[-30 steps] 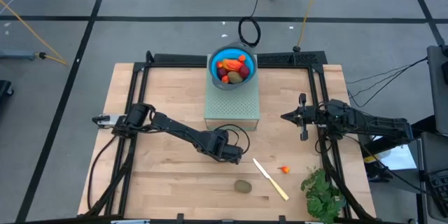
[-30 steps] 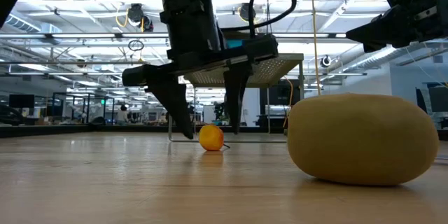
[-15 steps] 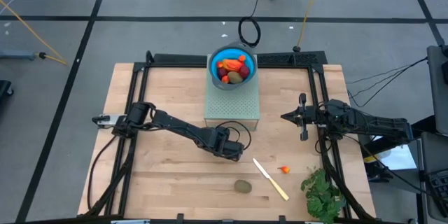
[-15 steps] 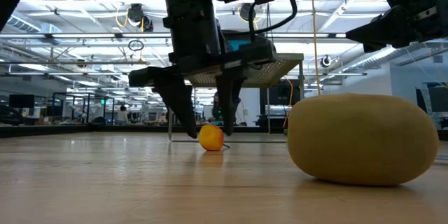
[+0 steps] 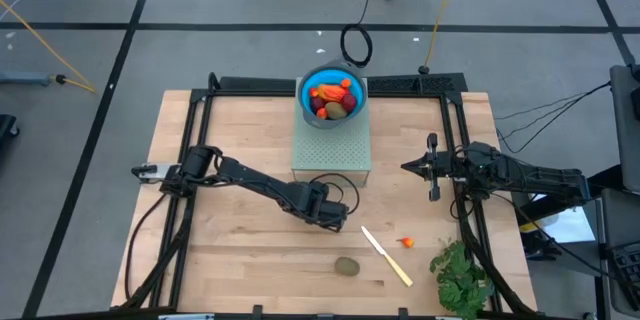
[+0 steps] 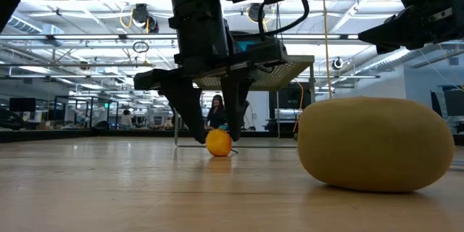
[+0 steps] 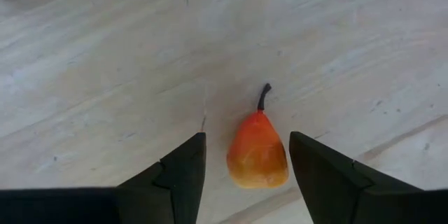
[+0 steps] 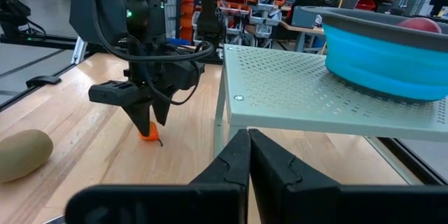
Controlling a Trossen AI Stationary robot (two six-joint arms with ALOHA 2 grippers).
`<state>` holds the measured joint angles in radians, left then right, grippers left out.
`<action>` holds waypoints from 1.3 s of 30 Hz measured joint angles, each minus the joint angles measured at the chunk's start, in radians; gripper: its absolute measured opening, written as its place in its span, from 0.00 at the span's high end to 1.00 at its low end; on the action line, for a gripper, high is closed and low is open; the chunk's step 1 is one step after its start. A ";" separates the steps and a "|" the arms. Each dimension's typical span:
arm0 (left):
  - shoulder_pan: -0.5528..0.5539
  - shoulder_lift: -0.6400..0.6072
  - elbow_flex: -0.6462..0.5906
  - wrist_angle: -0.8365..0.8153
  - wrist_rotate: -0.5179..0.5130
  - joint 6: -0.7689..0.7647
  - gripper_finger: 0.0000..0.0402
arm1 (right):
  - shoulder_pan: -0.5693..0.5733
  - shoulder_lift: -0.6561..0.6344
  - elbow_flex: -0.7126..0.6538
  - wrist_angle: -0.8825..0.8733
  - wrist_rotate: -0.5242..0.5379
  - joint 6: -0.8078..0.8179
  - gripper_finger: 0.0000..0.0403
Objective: Pick & Place Fruit
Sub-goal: Put the peach into the blue strainer bowl on the shelf
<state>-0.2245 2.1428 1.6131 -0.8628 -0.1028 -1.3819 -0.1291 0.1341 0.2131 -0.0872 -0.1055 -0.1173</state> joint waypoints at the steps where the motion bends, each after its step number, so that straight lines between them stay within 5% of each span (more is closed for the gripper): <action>1: 0.000 0.005 0.000 0.001 0.000 0.000 0.49 | 0.000 0.000 0.000 0.000 0.000 0.000 1.00; 12: 0.001 0.042 0.003 0.038 0.077 -0.007 0.50 | -0.001 0.000 0.000 0.006 0.000 0.000 1.00; 27: 0.001 0.043 0.002 0.041 0.064 0.023 0.74 | -0.001 0.000 0.000 0.006 0.000 0.000 1.00; 39: -0.002 -0.101 -0.002 0.019 0.075 0.024 0.71 | -0.001 0.000 0.000 0.005 0.000 0.000 1.00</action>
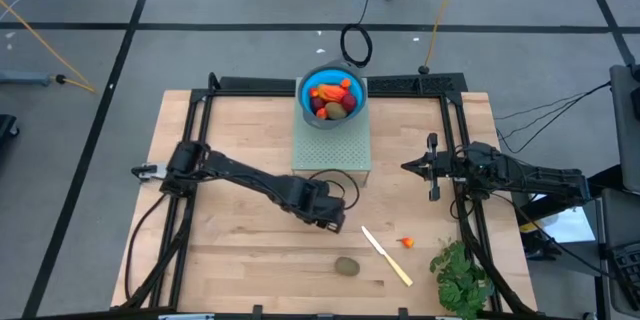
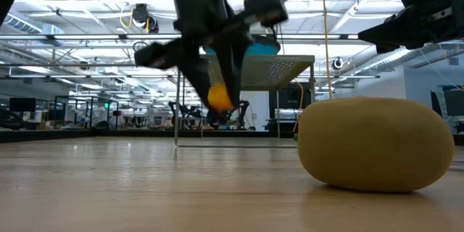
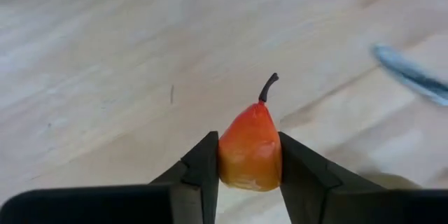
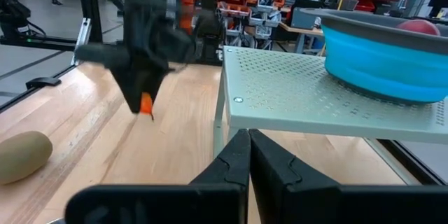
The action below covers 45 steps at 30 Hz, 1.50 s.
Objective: Pick & Place Fruit
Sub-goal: Put the peach into the blue strainer bowl on the shelf
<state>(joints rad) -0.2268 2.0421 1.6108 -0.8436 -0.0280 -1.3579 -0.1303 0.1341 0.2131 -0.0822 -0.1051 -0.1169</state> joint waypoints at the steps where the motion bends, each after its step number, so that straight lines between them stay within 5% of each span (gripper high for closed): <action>1: 0.000 -0.019 0.000 0.000 0.000 0.000 0.71 | 0.000 0.000 0.000 0.000 0.000 0.000 1.00; 17: -0.049 -0.284 0.001 -0.002 -0.080 -0.007 0.73 | 0.000 0.000 0.000 0.000 0.000 0.000 1.00; 32: -0.068 -0.318 0.002 0.001 -0.138 0.005 0.72 | 0.000 0.000 0.000 0.001 0.000 0.000 1.00; 45: -0.086 -0.318 0.002 0.304 -0.349 0.516 0.72 | 0.000 0.000 0.000 0.001 0.000 0.000 1.00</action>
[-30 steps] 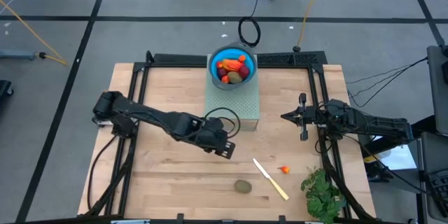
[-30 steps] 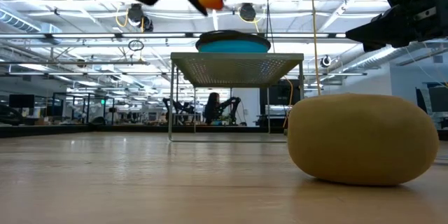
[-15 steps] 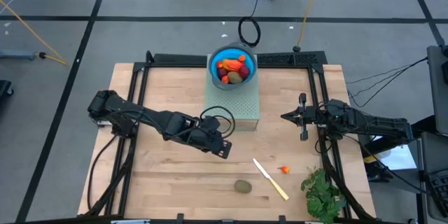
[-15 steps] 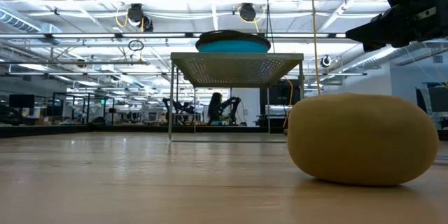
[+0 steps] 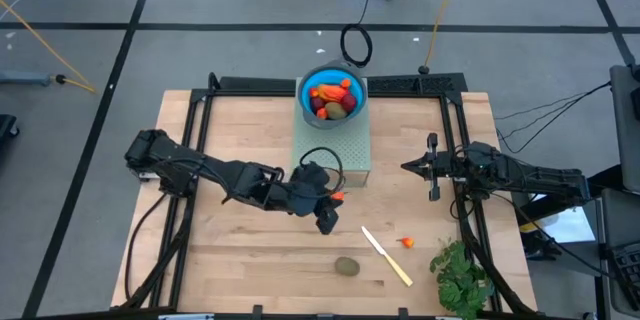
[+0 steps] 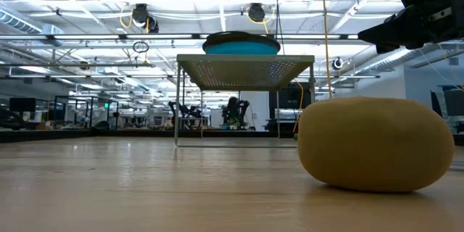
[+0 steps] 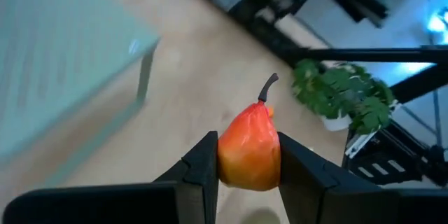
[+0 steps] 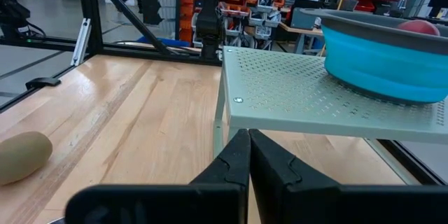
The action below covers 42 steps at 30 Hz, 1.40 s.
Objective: Pick & Place Fruit
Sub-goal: Put the peach into the blue strainer bowl on the shelf
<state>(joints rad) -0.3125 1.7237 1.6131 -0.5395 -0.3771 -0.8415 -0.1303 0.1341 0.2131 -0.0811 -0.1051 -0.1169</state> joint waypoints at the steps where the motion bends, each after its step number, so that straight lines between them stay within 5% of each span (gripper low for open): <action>1: -0.003 0.000 0.000 0.027 -0.013 0.050 0.72 | 0.000 0.000 0.000 0.000 0.000 0.000 1.00; 12: -0.025 0.000 0.000 0.192 -0.131 0.471 0.72 | 0.000 0.000 0.000 0.000 0.000 0.000 1.00; 29: -0.026 0.000 0.000 0.200 -0.336 1.074 0.72 | 0.000 0.000 0.000 0.000 0.000 0.000 1.00; 42: -0.024 0.000 0.000 0.205 -0.481 1.229 0.72 | 0.000 0.000 0.000 0.000 0.000 0.000 1.00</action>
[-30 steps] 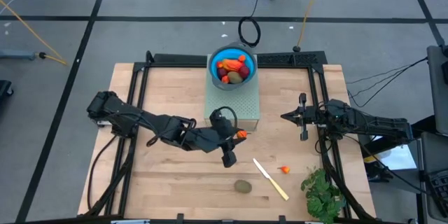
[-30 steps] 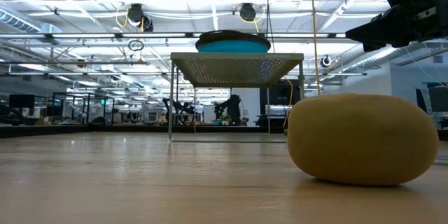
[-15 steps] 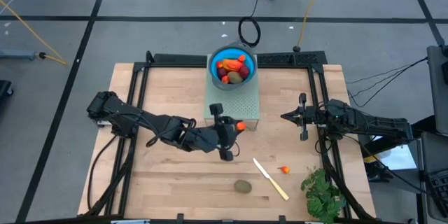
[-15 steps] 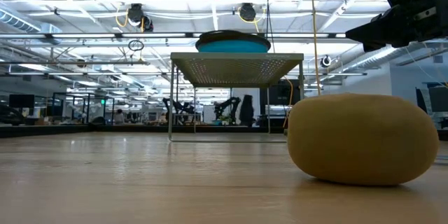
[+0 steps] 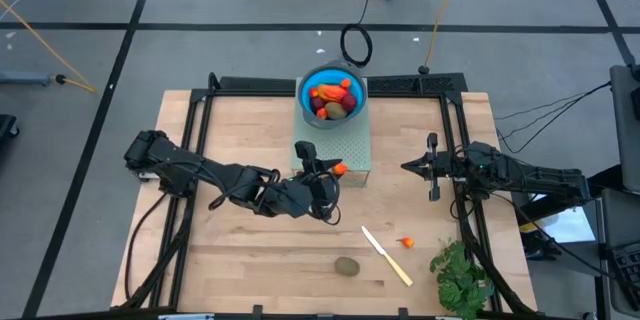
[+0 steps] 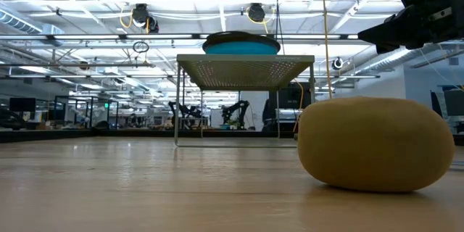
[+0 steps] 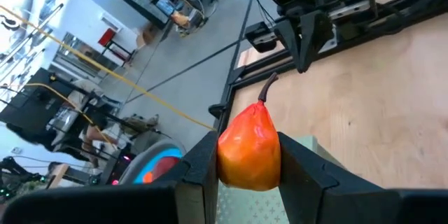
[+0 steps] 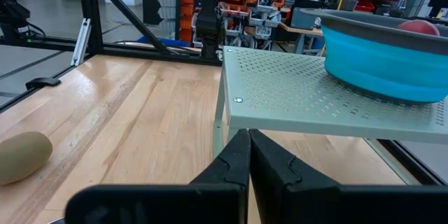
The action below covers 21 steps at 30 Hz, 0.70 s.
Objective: Pick & Place Fruit
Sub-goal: Put the peach into the blue strainer bowl on the shelf
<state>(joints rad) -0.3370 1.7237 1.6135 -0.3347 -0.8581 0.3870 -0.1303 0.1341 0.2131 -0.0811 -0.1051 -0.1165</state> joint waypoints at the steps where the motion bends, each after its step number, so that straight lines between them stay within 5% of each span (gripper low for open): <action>1: 0.000 0.000 0.000 0.000 0.000 -0.004 0.72 | 0.000 0.000 0.000 0.000 0.000 0.000 1.00; 11: 0.002 0.000 0.000 0.055 0.006 -0.162 0.72 | 0.000 0.000 0.000 0.000 0.000 0.000 1.00; 21: 0.033 0.023 0.000 0.088 0.195 -0.265 0.71 | 0.000 0.000 0.000 0.000 0.000 0.000 1.00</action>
<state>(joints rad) -0.3038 1.7466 1.6135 -0.2470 -0.6636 0.1219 -0.1300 0.1341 0.2131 -0.0811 -0.1051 -0.1165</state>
